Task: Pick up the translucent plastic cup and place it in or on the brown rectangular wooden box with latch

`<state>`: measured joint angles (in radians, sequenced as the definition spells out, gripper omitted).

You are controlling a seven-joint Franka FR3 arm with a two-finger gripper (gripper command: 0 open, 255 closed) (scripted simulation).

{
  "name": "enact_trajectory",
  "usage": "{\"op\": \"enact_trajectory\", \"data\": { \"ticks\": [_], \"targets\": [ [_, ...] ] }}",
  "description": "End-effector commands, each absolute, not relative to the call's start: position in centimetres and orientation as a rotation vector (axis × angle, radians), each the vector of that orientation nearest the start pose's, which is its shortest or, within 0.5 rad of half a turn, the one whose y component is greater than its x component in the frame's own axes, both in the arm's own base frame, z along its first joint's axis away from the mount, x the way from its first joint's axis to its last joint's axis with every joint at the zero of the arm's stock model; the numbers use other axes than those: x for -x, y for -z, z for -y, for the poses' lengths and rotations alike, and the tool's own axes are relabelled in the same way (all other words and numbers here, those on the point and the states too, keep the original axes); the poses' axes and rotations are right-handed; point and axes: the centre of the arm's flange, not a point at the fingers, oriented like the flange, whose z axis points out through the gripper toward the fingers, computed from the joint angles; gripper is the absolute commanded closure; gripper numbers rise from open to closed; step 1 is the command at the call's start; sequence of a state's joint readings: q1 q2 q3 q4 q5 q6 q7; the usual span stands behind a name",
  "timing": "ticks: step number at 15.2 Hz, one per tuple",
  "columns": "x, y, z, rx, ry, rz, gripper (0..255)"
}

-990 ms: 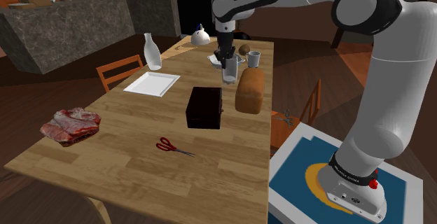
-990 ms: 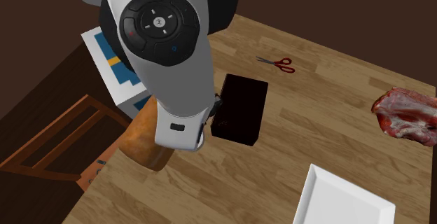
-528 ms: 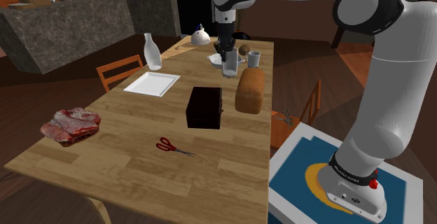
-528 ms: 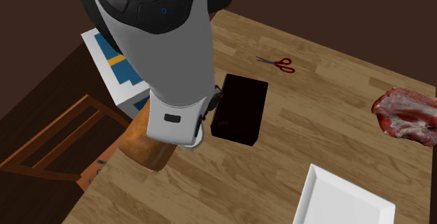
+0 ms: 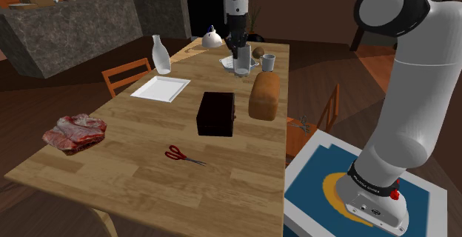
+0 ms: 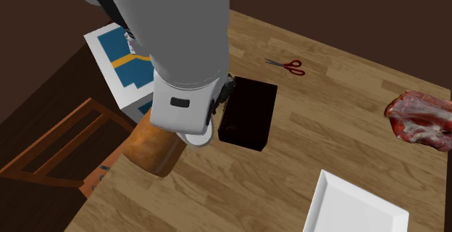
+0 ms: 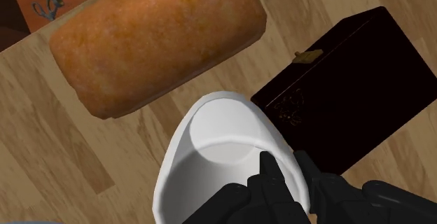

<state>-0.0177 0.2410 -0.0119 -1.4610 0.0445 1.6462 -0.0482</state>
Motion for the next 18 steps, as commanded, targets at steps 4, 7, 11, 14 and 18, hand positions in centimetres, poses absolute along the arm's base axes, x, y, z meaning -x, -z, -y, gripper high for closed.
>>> {"op": "enact_trajectory", "data": {
  "ticks": [4, 7, 11, 14, 18],
  "targets": [
    [-62.3, -55.4, -4.9, 3.097, -0.083, 0.022, 255],
    [-61.9, -56.3, -8.8, 3.097, -0.083, 0.022, 255],
    [-61.3, -57.4, -13.9, 3.097, -0.083, 0.022, 255],
    [-61.0, -57.4, -16.5, 3.097, -0.083, 0.022, 255],
    [-61.0, -55.3, -16.5, 3.097, -0.083, 0.022, 255]
  ]
}}
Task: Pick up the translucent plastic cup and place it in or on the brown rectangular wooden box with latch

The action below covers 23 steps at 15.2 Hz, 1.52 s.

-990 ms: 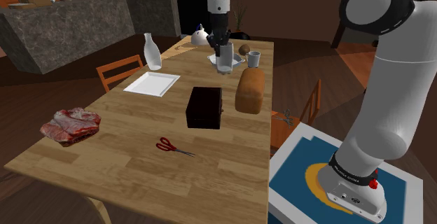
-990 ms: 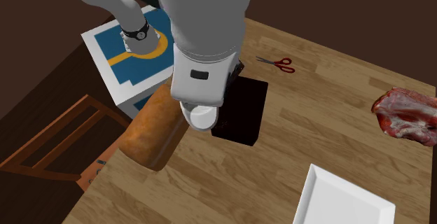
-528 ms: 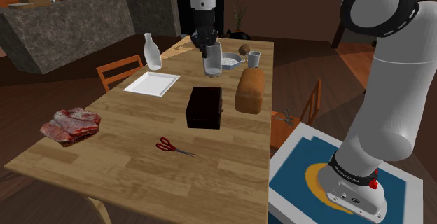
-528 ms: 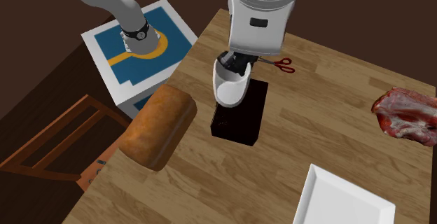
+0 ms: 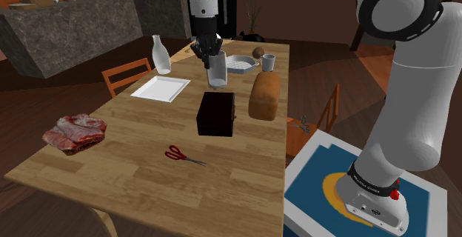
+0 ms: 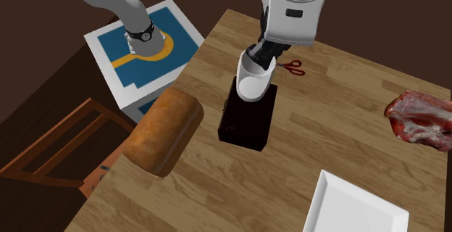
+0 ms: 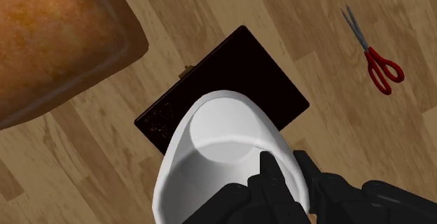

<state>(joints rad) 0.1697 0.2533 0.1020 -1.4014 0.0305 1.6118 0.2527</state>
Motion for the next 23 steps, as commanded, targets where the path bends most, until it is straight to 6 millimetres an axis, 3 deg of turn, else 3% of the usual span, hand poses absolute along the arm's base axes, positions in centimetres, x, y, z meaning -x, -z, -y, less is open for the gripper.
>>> {"op": "enact_trajectory", "data": {
  "ticks": [1, 16, 23],
  "targets": [
    [-61.0, -54.8, -16.5, 3.097, -0.083, 0.022, 255],
    [-61.0, -46.8, -16.5, 3.097, -0.083, 0.022, 255],
    [-61.0, -46.8, -16.5, 3.097, -0.083, 0.022, 255]
  ]
}}
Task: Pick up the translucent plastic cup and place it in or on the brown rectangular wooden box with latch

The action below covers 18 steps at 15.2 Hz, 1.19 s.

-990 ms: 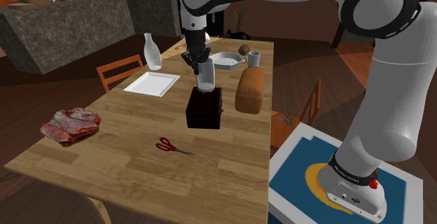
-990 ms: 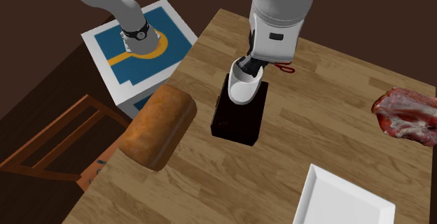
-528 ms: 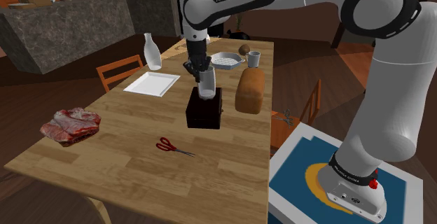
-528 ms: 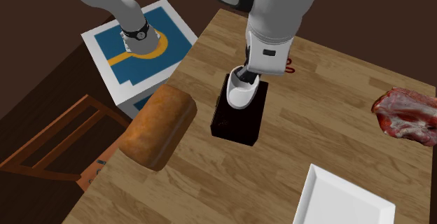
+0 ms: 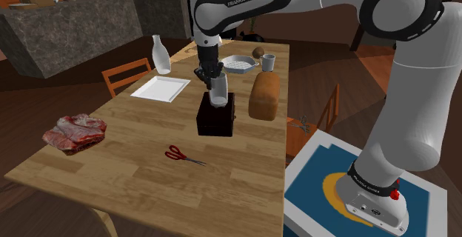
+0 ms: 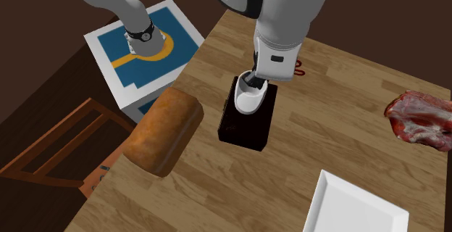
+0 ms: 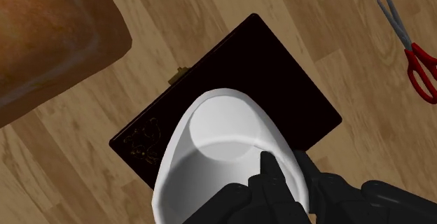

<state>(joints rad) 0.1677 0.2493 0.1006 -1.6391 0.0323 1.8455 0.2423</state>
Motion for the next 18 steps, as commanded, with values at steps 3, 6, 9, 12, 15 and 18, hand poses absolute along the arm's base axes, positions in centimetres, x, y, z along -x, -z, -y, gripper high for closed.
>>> {"op": "enact_trajectory", "data": {
  "ticks": [3, 6, 9, 12, 15, 18],
  "targets": [
    [-61.0, -46.8, -16.5, 3.097, -0.083, 0.022, 0],
    [-61.0, -46.8, -16.5, 3.097, -0.083, 0.022, 0],
    [-61.1, -49.4, -16.4, 3.097, -0.083, 0.022, 0],
    [-61.2, -51.8, -16.3, 3.097, -0.083, 0.022, 0],
    [-61.2, -51.8, -16.3, 3.097, -0.083, 0.022, 0],
    [-61.2, -51.8, -16.3, 3.097, -0.083, 0.022, 0]
  ]
}}
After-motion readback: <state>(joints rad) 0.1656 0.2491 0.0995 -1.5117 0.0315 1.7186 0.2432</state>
